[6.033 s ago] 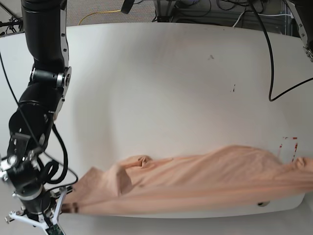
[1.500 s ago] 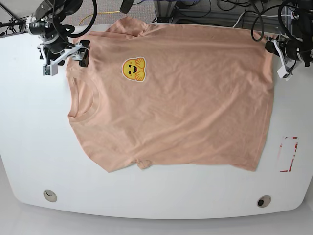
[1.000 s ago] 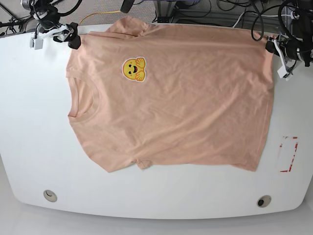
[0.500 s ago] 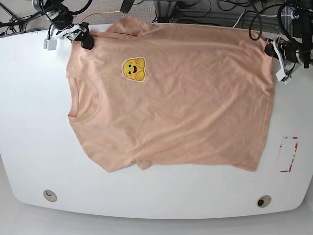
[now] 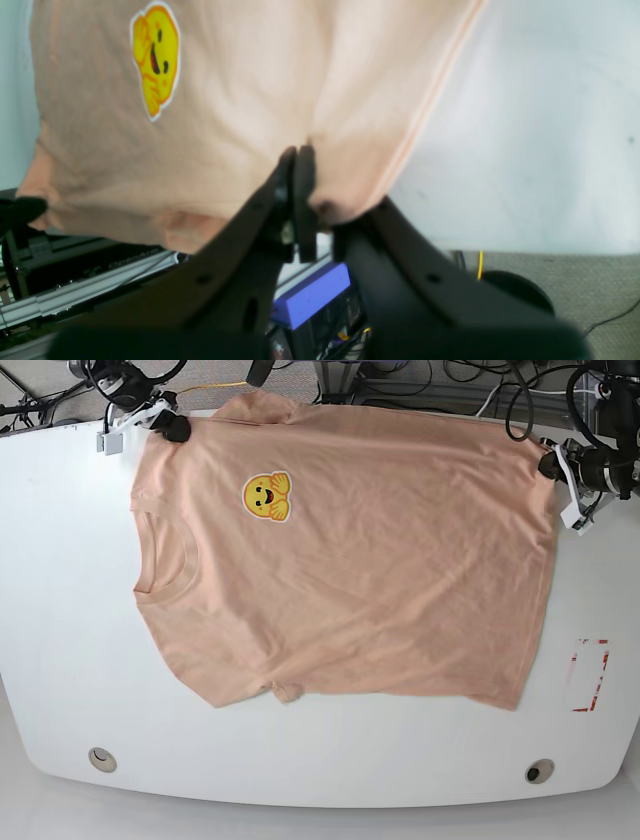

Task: Fold the T-shirt properly
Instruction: 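Drag both shoulders away from the hem to smooth the shirt, then release the shoulders and move both grippers to the hem corners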

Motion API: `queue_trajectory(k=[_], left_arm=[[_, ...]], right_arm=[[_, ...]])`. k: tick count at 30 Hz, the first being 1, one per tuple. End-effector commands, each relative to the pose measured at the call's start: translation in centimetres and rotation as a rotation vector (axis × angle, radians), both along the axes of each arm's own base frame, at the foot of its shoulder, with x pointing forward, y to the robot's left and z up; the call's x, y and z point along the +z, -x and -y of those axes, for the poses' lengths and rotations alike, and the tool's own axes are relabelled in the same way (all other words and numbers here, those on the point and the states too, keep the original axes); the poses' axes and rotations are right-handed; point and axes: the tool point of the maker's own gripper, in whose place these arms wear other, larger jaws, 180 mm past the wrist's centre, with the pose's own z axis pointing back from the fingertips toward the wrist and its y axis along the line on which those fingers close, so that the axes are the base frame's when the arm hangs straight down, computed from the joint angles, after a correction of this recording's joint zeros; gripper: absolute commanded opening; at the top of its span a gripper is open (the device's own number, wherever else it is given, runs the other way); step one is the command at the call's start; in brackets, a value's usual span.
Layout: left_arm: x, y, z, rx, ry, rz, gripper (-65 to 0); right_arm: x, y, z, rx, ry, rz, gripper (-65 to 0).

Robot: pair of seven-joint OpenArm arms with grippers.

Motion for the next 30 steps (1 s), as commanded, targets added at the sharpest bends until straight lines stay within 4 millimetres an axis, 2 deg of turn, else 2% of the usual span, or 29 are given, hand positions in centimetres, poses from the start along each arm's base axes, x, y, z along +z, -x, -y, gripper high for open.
queue_trajectory(k=[1,3,6,9,11,12,14,16,18,21,25,30], left_arm=[[1.0,-0.8,-0.6,-0.011,-0.019,0.029,-65.0],[0.9,-0.7,-0.6,-0.011,-0.019,0.028,-65.0],[0.7,-0.2,-0.6,-0.011,-0.016,0.013,-65.0],[1.1,-0.1,-1.1,-0.030,-0.026,0.012,-65.0],[1.3,-0.1,-0.9,-0.062,-0.018,0.020,-64.4],[1.3,-0.2,-0.8,-0.079,-0.015,0.025,-61.5],[1.5,-0.2,-0.9,-0.101,-0.019,0.035,-52.6],[2.0,-0.6,-1.7,-0.085,-0.033,0.056,-42.5],[2.6,-1.0,-2.6,-0.059,-0.044,0.079,-31.0],[3.2,-1.4,-3.4,-0.034,-0.056,0.103,-22.2],[3.9,-1.9,-4.1,-0.009,-0.066,0.129,-21.7],[5.4,-4.4,-4.6,-0.012,-0.087,0.182,-21.7]], right_arm=[[0.2,0.8,0.8,0.026,0.037,-0.032,-62.9],[0.8,0.5,1.4,0.052,0.072,-0.026,-62.1],[1.5,1.0,1.4,0.074,0.102,-0.030,-53.9],[2.9,0.3,1.6,0.093,0.147,0.003,-35.2],[3.8,-0.2,1.8,0.104,0.178,0.025,-18.9],[4.2,-0.3,1.8,0.108,0.191,0.033,-12.8],[4.8,-0.6,1.9,0.119,0.214,0.048,-5.9],[5.1,-1.1,2.2,0.124,0.229,0.057,-6.5],[5.9,-2.5,3.4,0.132,0.265,0.088,-7.3],[6.0,-3.3,4.8,0.101,0.265,0.079,-7.0],[6.5,-6.0,6.6,0.079,0.267,0.120,-7.1],[6.5,-9.5,9.0,0.049,0.242,0.156,-7.3]])
